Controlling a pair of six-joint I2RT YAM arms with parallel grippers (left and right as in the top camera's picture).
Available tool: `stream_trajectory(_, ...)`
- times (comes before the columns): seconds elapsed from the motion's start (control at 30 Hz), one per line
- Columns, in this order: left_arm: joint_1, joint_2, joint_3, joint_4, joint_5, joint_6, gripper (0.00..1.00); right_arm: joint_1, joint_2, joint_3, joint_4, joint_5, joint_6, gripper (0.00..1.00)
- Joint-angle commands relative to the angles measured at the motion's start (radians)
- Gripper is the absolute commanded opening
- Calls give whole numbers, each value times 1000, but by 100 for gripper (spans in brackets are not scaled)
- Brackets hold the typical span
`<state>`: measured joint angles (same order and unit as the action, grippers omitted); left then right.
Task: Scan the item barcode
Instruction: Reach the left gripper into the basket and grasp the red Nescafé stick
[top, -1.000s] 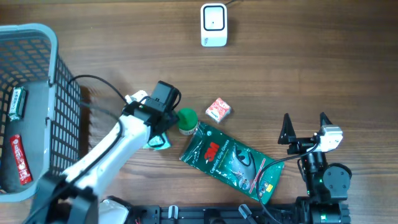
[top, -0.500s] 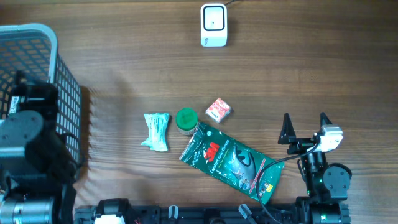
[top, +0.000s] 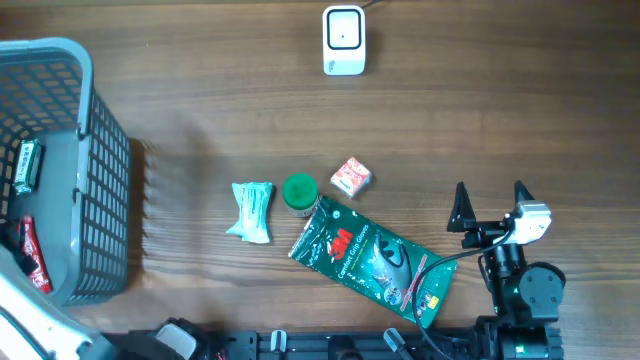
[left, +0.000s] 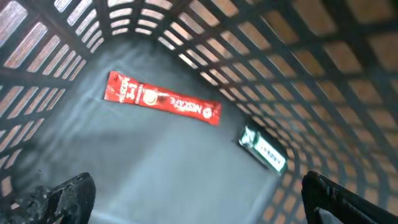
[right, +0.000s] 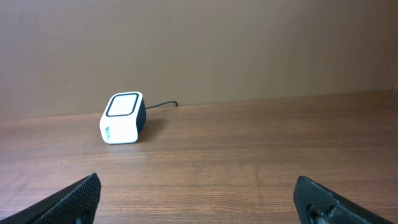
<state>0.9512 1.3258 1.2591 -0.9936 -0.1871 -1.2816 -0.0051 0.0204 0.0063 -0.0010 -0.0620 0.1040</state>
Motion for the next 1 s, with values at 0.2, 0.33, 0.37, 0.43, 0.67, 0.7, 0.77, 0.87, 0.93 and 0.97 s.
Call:
stream_trajectory(0.2,-2,211,-10,175,-4,920,86,1,-6,-1,2,6,3,100)
stream_trajectory(0.33,-4,212,-16,163,37,1158,99,1,-6,-1,2,6,3,100)
stream_trajectory(0.37,-4,212,-16,152,37,1194,100,1,-6,-1,2,6,3,100)
stream_trajectory(0.43,-4,212,-22,144,38,1234,100,1,-6,-1,2,6,3,100)
stream_trajectory(0.67,-6,214,-165,248,64,1462,100,1,-6,-1,2,6,3,100)
stream_trajectory(0.7,-6,214,-192,283,64,1462,100,1,-6,-1,2,6,3,100)
stream_trajectory(0.77,-6,214,-241,348,64,1462,100,1,-6,-1,2,6,3,100)
stream_trajectory(0.87,-6,215,-303,445,64,1461,100,1,-6,-1,2,6,3,100)
stream_trajectory(0.93,-6,216,-341,505,64,1461,100,1,-6,-1,2,6,3,100)
stream_trajectory(0.97,-6,217,-364,542,64,1461,100,1,-6,-1,2,6,3,100)
